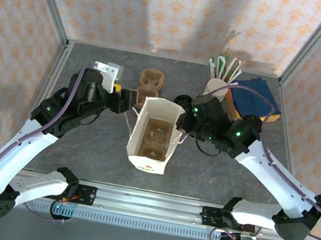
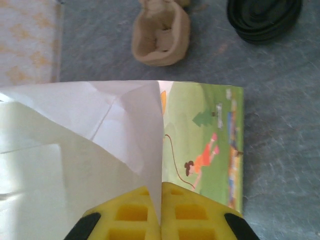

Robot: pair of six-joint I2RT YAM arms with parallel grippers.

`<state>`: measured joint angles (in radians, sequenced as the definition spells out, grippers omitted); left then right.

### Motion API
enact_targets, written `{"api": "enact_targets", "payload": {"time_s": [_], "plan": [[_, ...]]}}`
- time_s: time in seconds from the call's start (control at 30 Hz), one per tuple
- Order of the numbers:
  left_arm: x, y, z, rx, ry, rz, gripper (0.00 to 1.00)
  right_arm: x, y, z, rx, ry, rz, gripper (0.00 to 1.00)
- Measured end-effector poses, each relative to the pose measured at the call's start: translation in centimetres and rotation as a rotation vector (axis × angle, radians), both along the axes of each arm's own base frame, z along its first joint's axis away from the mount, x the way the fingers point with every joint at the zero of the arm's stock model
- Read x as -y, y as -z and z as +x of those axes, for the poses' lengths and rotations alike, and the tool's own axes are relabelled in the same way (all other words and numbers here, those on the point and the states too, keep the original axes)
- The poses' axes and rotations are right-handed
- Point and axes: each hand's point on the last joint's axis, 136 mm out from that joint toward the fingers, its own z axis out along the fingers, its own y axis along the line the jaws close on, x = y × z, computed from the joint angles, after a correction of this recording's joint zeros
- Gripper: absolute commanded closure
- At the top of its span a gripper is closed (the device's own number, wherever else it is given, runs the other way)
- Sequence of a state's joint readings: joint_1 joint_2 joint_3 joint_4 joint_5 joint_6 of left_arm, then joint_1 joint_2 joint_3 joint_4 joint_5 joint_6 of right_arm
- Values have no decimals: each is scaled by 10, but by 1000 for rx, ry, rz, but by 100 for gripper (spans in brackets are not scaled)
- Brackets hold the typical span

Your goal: Pack the takeout coffee

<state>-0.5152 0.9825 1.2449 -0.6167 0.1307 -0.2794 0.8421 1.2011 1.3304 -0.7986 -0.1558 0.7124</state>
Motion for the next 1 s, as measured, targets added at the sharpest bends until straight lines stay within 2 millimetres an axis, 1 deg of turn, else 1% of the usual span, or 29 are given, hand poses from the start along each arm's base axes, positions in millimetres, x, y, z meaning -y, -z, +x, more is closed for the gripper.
{"api": "enact_targets", "payload": {"time_s": [0.2,0.3,0.47,0.63,0.83,0.9,1.0], "plan": [[-10,-23,-5,91,-36,-40,32,-3,-12,-12,92,-133,26,99],[-12,-30,-7,117,-43,-57,32,-4,-20,-17,148,-187,39,99],[-11,-33,-5,140,-42,-71,32,0,-32,-27,244,-256,54,99],[-12,-33,-6,156,-42,-80,32,0,-41,-35,314,-319,78,99],[-10,-38,-7,179,-35,-97,32,1,-41,-39,348,-342,92,98],[-10,-39,-6,183,-32,-100,32,0,-41,-39,348,-338,97,96],[-8,-37,-7,179,-24,-101,32,1,-38,-34,325,-298,101,97]]}}
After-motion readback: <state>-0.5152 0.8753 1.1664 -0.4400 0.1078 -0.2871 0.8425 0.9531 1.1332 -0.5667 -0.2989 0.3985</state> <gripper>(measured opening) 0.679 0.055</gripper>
